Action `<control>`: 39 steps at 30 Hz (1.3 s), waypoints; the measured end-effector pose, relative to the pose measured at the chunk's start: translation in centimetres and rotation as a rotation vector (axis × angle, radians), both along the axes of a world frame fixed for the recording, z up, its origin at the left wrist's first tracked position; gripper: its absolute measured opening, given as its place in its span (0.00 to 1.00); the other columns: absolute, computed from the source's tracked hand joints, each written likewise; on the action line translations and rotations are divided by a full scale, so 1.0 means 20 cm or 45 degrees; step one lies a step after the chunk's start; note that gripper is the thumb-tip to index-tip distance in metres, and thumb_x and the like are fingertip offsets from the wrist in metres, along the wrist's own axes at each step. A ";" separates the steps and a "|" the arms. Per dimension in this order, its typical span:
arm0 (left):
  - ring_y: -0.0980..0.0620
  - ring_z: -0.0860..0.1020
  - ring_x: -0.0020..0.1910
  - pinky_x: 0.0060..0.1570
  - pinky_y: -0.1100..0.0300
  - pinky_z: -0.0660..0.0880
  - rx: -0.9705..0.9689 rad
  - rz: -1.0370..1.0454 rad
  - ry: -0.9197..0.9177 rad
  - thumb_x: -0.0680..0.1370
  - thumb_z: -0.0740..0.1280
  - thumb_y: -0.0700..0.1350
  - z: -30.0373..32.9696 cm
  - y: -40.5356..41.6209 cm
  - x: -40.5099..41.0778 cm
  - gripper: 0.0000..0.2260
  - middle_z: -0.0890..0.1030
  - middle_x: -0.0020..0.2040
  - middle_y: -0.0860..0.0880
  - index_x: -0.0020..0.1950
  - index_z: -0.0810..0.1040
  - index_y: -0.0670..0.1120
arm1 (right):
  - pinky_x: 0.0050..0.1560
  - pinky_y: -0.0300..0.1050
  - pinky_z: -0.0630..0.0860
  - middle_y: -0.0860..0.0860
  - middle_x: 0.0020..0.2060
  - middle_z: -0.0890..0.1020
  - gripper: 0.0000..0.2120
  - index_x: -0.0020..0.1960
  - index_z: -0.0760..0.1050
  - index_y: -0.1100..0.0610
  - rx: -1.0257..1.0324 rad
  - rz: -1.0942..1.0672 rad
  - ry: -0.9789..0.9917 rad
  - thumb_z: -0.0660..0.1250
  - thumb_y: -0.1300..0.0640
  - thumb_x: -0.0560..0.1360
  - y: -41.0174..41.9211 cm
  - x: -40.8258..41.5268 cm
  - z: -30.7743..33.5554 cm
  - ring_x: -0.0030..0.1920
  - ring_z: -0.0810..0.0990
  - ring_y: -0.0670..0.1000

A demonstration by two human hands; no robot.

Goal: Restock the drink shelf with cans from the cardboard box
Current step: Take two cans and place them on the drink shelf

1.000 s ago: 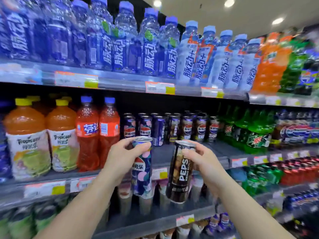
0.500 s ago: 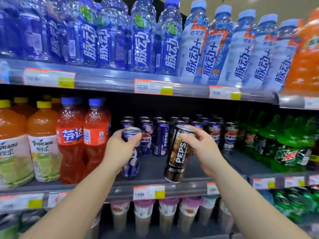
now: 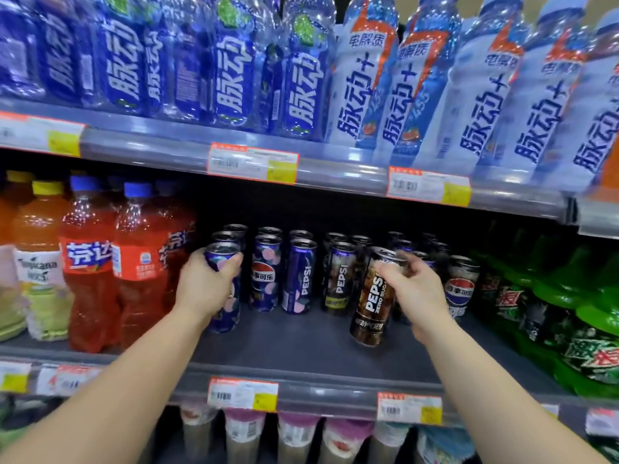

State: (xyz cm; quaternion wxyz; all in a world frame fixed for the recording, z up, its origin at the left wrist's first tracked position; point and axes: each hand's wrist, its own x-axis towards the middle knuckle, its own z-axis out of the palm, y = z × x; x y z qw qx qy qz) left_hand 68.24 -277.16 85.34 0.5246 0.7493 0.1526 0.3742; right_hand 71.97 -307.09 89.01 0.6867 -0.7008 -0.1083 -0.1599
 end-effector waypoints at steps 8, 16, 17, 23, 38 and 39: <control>0.48 0.81 0.48 0.53 0.54 0.76 -0.005 0.007 0.081 0.63 0.80 0.40 -0.08 0.00 -0.02 0.32 0.82 0.51 0.47 0.62 0.70 0.45 | 0.45 0.40 0.75 0.44 0.40 0.77 0.21 0.61 0.73 0.50 -0.079 -0.019 -0.064 0.76 0.55 0.71 0.05 0.08 -0.03 0.41 0.78 0.46; 0.46 0.80 0.51 0.55 0.51 0.76 0.025 0.028 0.072 0.64 0.79 0.40 -0.11 0.03 0.00 0.34 0.81 0.54 0.45 0.67 0.68 0.45 | 0.60 0.48 0.77 0.46 0.50 0.80 0.33 0.69 0.71 0.53 -0.175 0.008 -0.001 0.78 0.51 0.68 0.16 0.15 -0.17 0.53 0.80 0.47; 0.46 0.80 0.51 0.56 0.51 0.76 0.021 0.029 0.070 0.64 0.80 0.41 -0.12 0.03 0.00 0.35 0.81 0.55 0.44 0.68 0.68 0.45 | 0.62 0.50 0.76 0.47 0.54 0.79 0.35 0.71 0.70 0.51 -0.196 -0.008 0.005 0.78 0.50 0.67 0.16 0.16 -0.17 0.55 0.80 0.48; 0.48 0.78 0.52 0.53 0.56 0.73 -0.013 0.003 0.022 0.66 0.79 0.40 -0.11 0.00 -0.01 0.37 0.79 0.58 0.45 0.71 0.65 0.44 | 0.56 0.44 0.76 0.41 0.48 0.81 0.28 0.57 0.71 0.47 -0.517 -0.030 0.108 0.81 0.49 0.63 0.12 0.13 -0.29 0.49 0.80 0.44; 0.43 0.74 0.65 0.64 0.45 0.71 -0.071 0.139 0.052 0.60 0.82 0.46 -0.20 0.01 0.03 0.48 0.74 0.67 0.42 0.74 0.59 0.45 | 0.53 0.49 0.79 0.48 0.44 0.84 0.14 0.47 0.76 0.50 -0.384 -0.384 0.181 0.79 0.53 0.66 -0.48 0.11 -0.27 0.48 0.83 0.51; 0.42 0.73 0.65 0.64 0.45 0.71 -0.041 0.178 0.036 0.60 0.83 0.48 -0.20 0.00 0.03 0.49 0.74 0.67 0.41 0.74 0.60 0.45 | 0.53 0.49 0.79 0.48 0.44 0.84 0.14 0.46 0.75 0.50 -0.373 -0.396 0.184 0.79 0.53 0.66 -0.52 0.11 -0.27 0.47 0.83 0.51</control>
